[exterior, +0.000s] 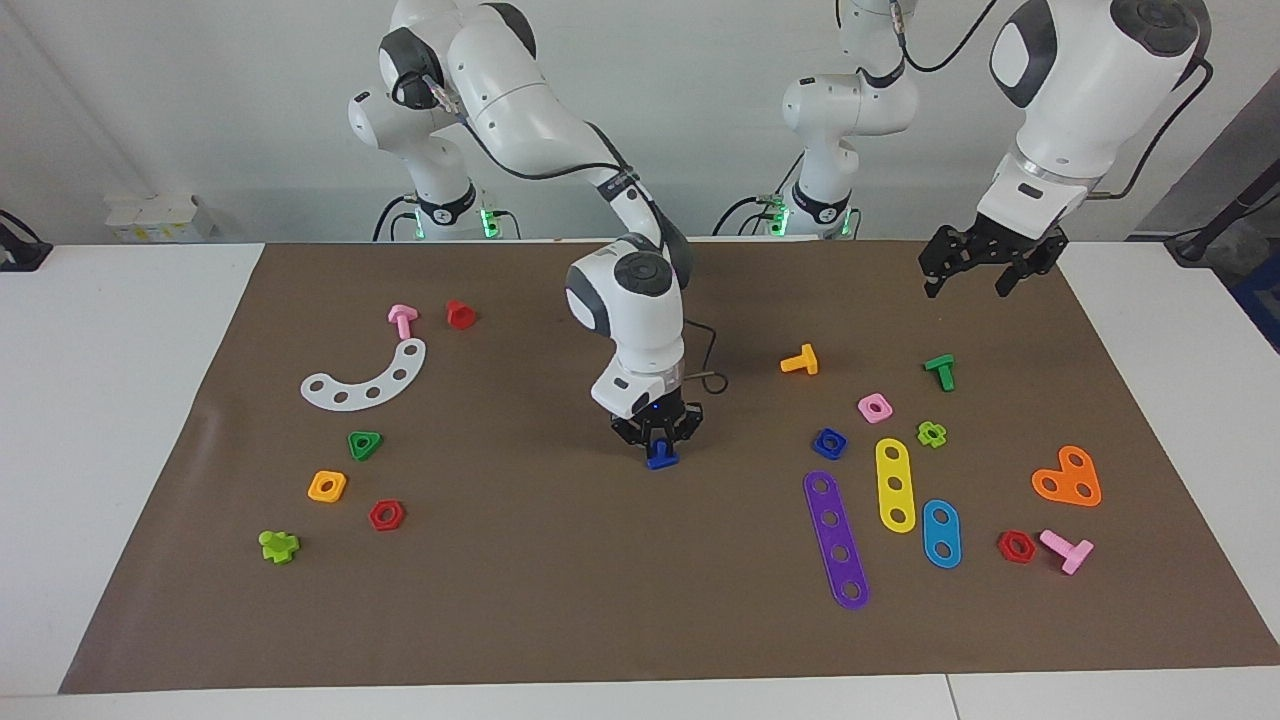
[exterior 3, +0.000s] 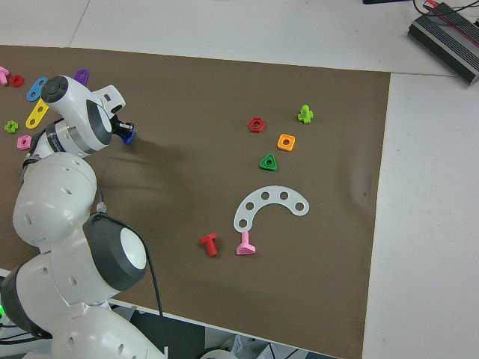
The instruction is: Unscrew and place screws in storage area
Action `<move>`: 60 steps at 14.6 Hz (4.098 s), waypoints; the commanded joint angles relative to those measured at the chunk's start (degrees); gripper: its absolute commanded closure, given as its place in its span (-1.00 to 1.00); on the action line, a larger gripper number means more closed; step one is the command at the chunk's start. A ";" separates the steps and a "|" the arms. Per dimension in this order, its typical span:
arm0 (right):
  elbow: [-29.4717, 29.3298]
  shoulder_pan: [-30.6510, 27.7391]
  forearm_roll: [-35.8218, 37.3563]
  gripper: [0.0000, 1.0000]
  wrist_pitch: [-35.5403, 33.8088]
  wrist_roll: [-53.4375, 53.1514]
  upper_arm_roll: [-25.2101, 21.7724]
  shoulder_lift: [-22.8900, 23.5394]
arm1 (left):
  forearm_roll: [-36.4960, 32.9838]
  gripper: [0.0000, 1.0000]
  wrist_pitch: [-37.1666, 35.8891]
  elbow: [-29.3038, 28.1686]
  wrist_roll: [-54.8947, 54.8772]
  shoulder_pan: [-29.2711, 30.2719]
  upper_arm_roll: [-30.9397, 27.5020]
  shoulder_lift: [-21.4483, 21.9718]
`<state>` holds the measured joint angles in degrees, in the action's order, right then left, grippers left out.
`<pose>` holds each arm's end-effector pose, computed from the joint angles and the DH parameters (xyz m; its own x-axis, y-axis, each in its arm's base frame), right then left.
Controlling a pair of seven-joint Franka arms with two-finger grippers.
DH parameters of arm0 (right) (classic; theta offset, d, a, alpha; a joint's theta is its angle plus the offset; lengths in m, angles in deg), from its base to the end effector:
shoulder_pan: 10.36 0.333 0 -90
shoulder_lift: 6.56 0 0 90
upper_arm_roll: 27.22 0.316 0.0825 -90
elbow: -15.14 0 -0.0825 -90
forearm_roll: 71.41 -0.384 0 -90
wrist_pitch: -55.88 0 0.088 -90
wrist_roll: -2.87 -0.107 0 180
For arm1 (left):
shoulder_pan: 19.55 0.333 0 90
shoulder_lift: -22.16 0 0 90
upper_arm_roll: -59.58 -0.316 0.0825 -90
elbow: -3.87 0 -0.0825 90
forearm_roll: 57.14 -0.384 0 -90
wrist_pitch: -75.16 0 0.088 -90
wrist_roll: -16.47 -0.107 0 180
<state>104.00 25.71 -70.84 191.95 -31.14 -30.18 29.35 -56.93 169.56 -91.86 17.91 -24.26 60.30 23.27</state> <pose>0.6014 0.3994 0.3021 0.9829 -0.0037 0.1842 0.0108 -0.9969 -0.0779 0.5508 -0.0528 0.5945 0.9976 -0.0693 -0.0039 -0.0693 -0.9976 0.0033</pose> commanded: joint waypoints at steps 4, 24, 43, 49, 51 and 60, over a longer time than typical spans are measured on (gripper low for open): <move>0.16 -1.61 0.74 1.00 -2.55 0.52 -0.47 -3.29 | 0.23 -1.00 0.43 -1.47 0.58 0.84 0.43 1.26; 36.29 -30.09 0.65 1.00 7.71 30.32 -0.29 -25.90 | 0.23 -1.00 0.43 -1.47 0.50 0.75 0.43 1.26; 6.98 -34.05 0.39 -1.00 -39.17 23.55 -0.38 -37.94 | 0.23 -1.00 0.43 -1.47 0.50 0.75 0.43 1.26; -0.71 -34.83 -0.22 -1.00 -50.02 25.75 -0.38 -38.72 | 0.23 -1.00 0.35 -1.47 0.50 0.75 0.43 1.26; 0.86 -34.66 -0.31 -1.00 -48.45 26.01 -0.38 -38.81 | 0.23 -1.00 0.43 -1.47 0.50 0.84 0.43 1.26; 2.72 -34.57 -0.14 -1.00 -48.10 27.16 -0.38 -39.60 | 0.23 -1.00 0.43 -1.47 0.50 0.75 0.43 1.26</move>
<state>105.32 -7.68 -70.52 143.26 -5.62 -31.36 -9.24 -56.93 169.56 -91.86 18.04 -24.26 60.27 23.27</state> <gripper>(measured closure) 0.000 0.000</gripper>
